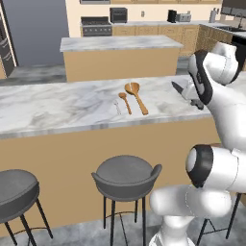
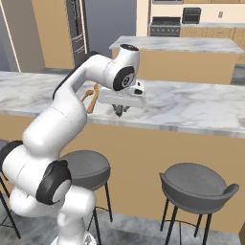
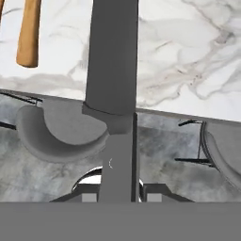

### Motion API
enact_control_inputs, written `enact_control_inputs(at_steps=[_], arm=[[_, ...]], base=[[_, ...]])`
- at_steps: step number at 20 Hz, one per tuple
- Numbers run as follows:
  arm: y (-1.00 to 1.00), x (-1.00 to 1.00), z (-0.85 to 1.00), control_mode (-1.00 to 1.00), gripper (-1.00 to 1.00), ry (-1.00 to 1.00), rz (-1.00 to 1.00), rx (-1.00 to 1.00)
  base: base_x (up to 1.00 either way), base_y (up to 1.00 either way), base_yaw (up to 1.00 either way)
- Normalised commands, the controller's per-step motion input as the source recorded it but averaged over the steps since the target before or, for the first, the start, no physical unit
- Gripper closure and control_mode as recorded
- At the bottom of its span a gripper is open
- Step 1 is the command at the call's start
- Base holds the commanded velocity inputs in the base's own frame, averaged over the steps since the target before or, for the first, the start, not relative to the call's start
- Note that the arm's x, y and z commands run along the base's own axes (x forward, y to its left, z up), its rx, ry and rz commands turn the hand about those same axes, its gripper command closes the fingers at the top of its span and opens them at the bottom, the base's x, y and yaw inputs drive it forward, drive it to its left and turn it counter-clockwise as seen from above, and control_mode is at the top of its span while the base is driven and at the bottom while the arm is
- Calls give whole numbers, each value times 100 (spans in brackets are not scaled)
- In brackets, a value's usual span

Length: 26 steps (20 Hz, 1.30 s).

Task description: Pick up the metallic utensils from the counter and place them in the open drawer. Make sure not to pick up any wooden utensils.

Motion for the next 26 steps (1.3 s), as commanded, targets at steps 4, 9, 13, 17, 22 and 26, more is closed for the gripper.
enact_control_inputs(at_steps=[4, 9, 13, 17, 22, 26], arm=[[48, -56, 7, -100, 100, -28, 1, 0], [53, -54, -3, -100, 100, -20, 0, 0], [51, -53, 0, -100, 100, -30, 0, 0], [27, -36, 20, -100, 100, -36, 0, 0], [0, 0, 0, 100, 100, 0, 0, 0], [0, 0, 0, 100, 100, 0, 0, 0]], base=[[0, 0, 0], [0, 0, 0], [0, 0, 0], [0, 0, 0], [-51, 0, 0], [-80, -55, 0]])
